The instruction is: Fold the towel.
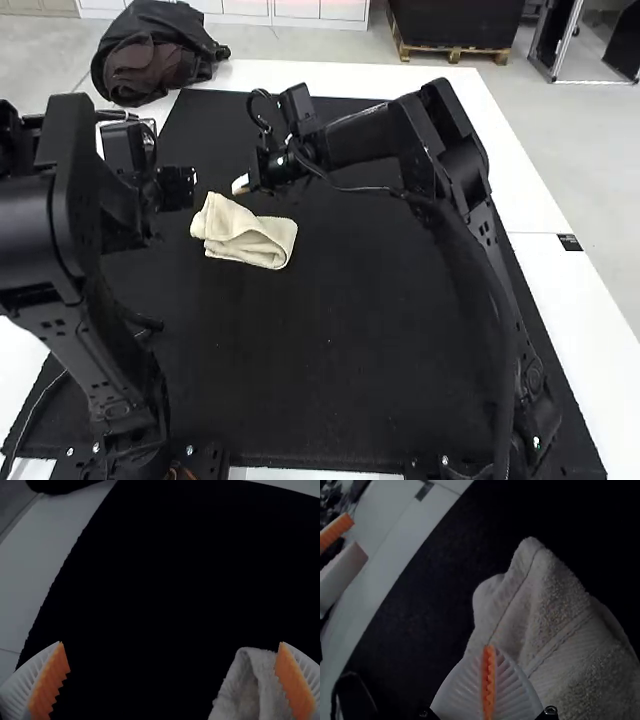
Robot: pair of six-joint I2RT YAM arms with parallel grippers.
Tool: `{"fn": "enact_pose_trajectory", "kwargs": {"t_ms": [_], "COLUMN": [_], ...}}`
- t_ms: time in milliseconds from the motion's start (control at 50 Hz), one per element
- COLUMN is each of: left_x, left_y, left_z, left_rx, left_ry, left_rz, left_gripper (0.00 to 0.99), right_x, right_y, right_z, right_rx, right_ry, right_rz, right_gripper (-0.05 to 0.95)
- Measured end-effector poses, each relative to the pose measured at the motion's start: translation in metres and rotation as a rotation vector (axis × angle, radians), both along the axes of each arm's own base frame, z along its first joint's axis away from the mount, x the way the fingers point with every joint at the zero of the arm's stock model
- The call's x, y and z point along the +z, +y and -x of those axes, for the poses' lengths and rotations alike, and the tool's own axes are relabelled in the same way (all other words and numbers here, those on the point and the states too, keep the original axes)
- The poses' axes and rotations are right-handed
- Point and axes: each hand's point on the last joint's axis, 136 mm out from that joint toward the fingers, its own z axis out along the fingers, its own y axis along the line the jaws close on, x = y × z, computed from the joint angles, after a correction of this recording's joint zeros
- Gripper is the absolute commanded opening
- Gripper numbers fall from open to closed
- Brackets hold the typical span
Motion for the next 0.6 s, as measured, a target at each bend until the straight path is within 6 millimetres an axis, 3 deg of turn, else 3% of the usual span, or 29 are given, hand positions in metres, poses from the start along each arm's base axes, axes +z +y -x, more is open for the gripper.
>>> {"fn": "enact_pose_trajectory", "kwargs": {"t_ms": [160, 600], "left_x": [0.001, 0.003], "left_y": [0.0, 0.0], "left_z": [0.0, -0.001], "left_rx": [0.0, 0.004], "left_ry": [-0.003, -0.015], "left_rz": [-0.001, 0.007], "left_gripper": [0.964, 0.964], "right_x": [-0.017, -0.023], "right_y": [-0.001, 0.024], "right_z": [0.012, 0.037], "right_rx": [0.017, 0.068], "right_ry": [0.005, -0.041], "right_rz": [-0.004, -0.102], "right_gripper": [-0.02, -0.02]}}
